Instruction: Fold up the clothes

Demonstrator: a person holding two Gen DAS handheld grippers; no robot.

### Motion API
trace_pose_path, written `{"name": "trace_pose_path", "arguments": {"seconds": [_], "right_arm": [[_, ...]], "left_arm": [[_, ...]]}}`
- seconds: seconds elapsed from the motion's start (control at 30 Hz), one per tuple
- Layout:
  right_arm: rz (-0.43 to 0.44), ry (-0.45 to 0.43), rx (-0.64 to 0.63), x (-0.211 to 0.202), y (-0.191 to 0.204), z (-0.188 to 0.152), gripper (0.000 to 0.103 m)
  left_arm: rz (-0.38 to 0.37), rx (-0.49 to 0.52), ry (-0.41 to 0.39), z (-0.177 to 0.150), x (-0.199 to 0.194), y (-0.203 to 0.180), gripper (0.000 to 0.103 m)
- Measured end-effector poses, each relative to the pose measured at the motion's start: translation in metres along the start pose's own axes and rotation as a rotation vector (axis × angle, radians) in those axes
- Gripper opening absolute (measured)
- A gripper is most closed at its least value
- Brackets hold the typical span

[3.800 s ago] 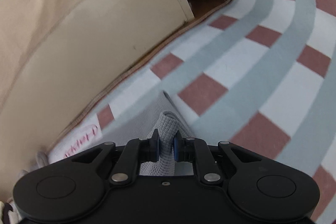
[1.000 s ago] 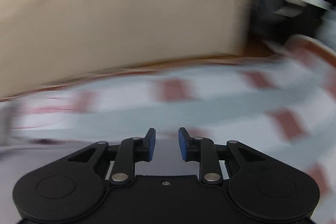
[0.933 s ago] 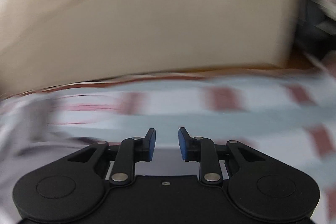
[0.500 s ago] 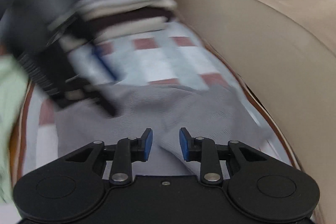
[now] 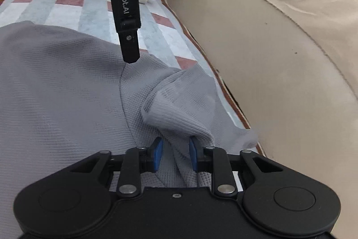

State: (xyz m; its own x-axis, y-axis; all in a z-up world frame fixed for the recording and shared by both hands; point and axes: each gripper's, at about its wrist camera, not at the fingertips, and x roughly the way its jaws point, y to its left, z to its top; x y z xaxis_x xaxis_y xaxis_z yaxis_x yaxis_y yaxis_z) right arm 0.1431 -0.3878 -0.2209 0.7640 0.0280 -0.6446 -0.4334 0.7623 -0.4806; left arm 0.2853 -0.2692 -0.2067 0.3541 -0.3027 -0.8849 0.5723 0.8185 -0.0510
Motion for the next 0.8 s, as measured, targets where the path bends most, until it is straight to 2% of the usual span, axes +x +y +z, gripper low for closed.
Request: {"name": "trace_pose_path", "arguments": {"seconds": [0.07, 0.13, 0.23, 0.3, 0.37, 0.4, 0.47, 0.5, 0.53, 0.57, 0.63, 0.7, 0.8], "right_arm": [[0.012, -0.026, 0.091, 0.000, -0.019, -0.003, 0.000], [0.026, -0.069, 0.272, -0.007, -0.051, -0.005, 0.000], [0.022, -0.060, 0.513, -0.002, -0.095, -0.020, 0.000], [0.015, -0.017, 0.659, 0.007, -0.113, -0.035, 0.001], [0.048, -0.013, 0.792, 0.003, -0.123, -0.058, 0.010], [0.088, -0.032, 0.833, -0.002, -0.125, -0.066, 0.010], [0.196, -0.111, 0.780, -0.017, -0.118, -0.069, 0.012], [0.229, -0.133, 0.712, -0.024, -0.110, -0.062, 0.024], [0.243, -0.144, 0.620, -0.030, -0.099, -0.053, 0.049], [0.235, -0.144, 0.517, -0.036, -0.085, -0.044, 0.063], [0.206, -0.130, 0.300, -0.042, -0.053, -0.029, 0.062], [0.181, -0.068, 0.123, -0.036, -0.025, -0.009, 0.059], [0.067, -0.038, -0.073, -0.017, 0.005, 0.008, 0.058]], "left_arm": [[0.067, 0.027, -0.031, 0.001, 0.003, 0.000, 0.051], [0.132, 0.068, -0.058, 0.002, 0.003, -0.002, 0.051], [0.083, 0.063, -0.079, 0.007, 0.003, 0.002, 0.051], [0.069, 0.070, -0.075, 0.012, 0.008, 0.002, 0.051], [0.054, 0.091, -0.069, 0.018, 0.017, -0.003, 0.051], [0.038, 0.101, -0.066, 0.020, 0.022, -0.005, 0.051], [-0.005, 0.117, -0.064, 0.024, 0.029, -0.009, 0.051], [-0.023, 0.120, -0.063, 0.026, 0.031, -0.011, 0.051], [-0.034, 0.117, -0.061, 0.027, 0.033, -0.013, 0.051], [-0.043, 0.114, -0.058, 0.027, 0.036, -0.014, 0.051], [-0.060, 0.117, -0.048, 0.028, 0.039, -0.017, 0.051], [-0.061, 0.146, -0.042, 0.027, 0.040, -0.019, 0.051], [-0.049, 0.170, -0.040, 0.027, 0.036, -0.018, 0.051]]}}
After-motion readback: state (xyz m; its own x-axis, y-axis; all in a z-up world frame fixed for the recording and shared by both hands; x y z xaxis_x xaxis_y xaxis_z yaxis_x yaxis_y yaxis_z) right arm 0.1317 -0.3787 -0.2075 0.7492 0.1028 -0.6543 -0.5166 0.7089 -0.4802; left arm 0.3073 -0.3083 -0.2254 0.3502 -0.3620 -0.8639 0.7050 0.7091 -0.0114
